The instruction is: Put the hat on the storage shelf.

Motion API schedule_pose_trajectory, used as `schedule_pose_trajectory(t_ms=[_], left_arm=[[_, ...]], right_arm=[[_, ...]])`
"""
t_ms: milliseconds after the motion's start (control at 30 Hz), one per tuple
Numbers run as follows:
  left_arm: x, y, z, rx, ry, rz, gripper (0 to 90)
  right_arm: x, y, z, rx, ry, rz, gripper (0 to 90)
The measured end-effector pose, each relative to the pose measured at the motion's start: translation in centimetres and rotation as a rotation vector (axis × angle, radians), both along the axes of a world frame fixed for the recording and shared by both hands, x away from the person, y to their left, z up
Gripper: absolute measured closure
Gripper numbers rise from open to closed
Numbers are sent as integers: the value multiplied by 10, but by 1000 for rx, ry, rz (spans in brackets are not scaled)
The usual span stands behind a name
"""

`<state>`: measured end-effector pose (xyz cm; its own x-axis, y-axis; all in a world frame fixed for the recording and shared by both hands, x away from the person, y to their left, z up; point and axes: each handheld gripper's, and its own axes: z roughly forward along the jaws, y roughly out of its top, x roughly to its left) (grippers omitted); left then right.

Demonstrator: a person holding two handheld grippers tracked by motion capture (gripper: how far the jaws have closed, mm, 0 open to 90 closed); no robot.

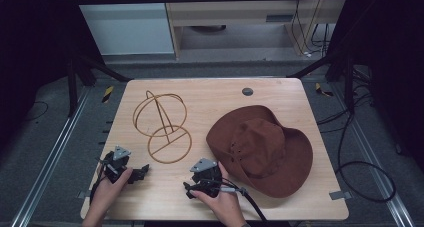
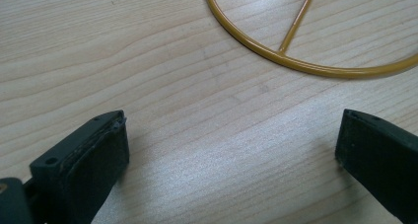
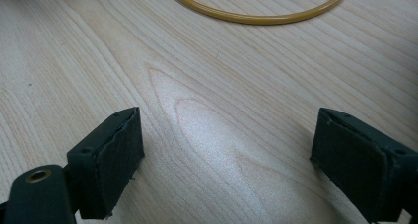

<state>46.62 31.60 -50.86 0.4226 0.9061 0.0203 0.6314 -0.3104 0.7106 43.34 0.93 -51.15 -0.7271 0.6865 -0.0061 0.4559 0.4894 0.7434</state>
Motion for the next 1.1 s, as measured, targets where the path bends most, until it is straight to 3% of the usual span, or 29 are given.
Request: schedule_pose_trajectory(t_ms=[433, 567, 833, 867, 900, 933, 967, 1000, 1100], left_arm=[[0, 0, 0, 1, 3, -1, 0], [0, 0, 0, 0, 3, -1, 0], [0, -1, 0, -1, 1, 2, 0], [0, -1, 0, -1, 1, 2, 0], [0, -1, 0, -1, 1, 2, 0], [0, -1, 0, -2, 1, 3, 0], [0, -1, 0, -2, 1, 3, 0], [0, -1, 0, 2, 3, 0, 0], [0, -1, 0, 2, 3, 0, 0]], right_arm=[[-2, 0, 0, -1, 0, -13, 126], [-6, 0, 3, -22, 4, 20, 145], [-20, -1, 43, -65, -44, 82, 122], [-22, -6, 55, -50, -30, 98, 116], [-22, -6, 55, -50, -30, 98, 116], [-22, -15, 67, -20, -22, 127, 107], [-22, -15, 67, -20, -22, 127, 107], [-22, -26, 79, -23, -21, 135, 110], [-19, -43, 96, -36, -22, 151, 135]])
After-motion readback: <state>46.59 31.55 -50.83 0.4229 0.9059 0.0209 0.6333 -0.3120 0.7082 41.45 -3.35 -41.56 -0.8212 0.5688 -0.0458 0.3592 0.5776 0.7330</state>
